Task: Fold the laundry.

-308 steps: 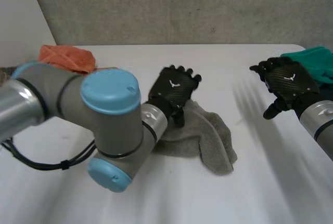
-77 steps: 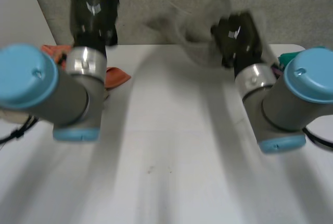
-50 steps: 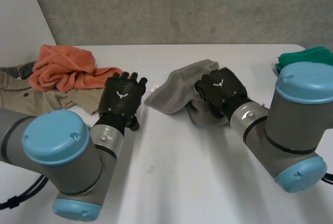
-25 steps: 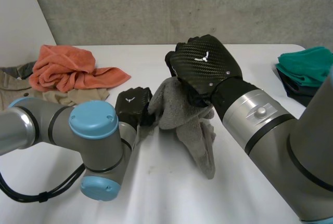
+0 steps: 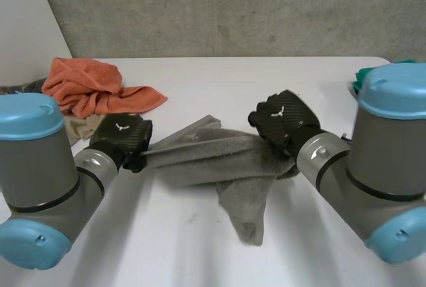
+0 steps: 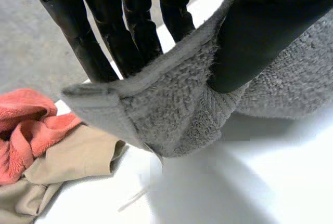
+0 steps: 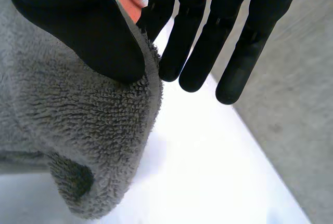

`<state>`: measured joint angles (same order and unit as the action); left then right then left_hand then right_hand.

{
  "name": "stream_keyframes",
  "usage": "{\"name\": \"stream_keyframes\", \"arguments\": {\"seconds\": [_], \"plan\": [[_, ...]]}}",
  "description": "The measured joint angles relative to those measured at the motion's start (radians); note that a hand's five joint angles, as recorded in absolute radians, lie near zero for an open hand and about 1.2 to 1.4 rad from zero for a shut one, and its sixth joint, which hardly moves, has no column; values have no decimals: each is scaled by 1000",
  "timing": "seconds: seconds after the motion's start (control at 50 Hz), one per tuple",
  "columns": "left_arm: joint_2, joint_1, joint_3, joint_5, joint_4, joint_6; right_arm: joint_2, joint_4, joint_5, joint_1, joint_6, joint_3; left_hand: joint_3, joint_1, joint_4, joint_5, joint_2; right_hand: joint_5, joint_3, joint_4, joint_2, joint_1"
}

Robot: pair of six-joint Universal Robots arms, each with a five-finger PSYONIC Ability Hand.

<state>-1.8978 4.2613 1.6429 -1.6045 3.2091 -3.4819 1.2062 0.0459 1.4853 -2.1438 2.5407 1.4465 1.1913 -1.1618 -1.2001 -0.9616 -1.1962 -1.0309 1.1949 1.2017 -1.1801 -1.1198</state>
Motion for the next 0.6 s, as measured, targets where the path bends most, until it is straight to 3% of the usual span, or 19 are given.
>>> {"name": "stream_keyframes", "arguments": {"seconds": [0.2,0.3,0.36,0.48,0.6], "plan": [[-182,-4,-292,1,47,-156,-149,-42,39,4,-22,-205,2,0,0,0,-2,0,1,1,-5,0],[-236,-13,-555,-1,256,-166,-171,-291,91,14,-19,-357,3,0,-1,0,-3,0,1,1,-5,0],[-226,-22,-638,-3,468,-161,-138,-512,102,20,-17,-376,3,0,-1,0,-3,0,1,1,-5,0],[-146,-46,-583,-5,687,-152,-60,-745,82,23,-15,-284,3,0,-1,-18,-3,0,1,1,-5,0],[-53,-56,-383,-4,669,-145,-21,-694,60,20,-15,-140,3,0,-1,-18,-3,0,1,1,-5,0]]}}
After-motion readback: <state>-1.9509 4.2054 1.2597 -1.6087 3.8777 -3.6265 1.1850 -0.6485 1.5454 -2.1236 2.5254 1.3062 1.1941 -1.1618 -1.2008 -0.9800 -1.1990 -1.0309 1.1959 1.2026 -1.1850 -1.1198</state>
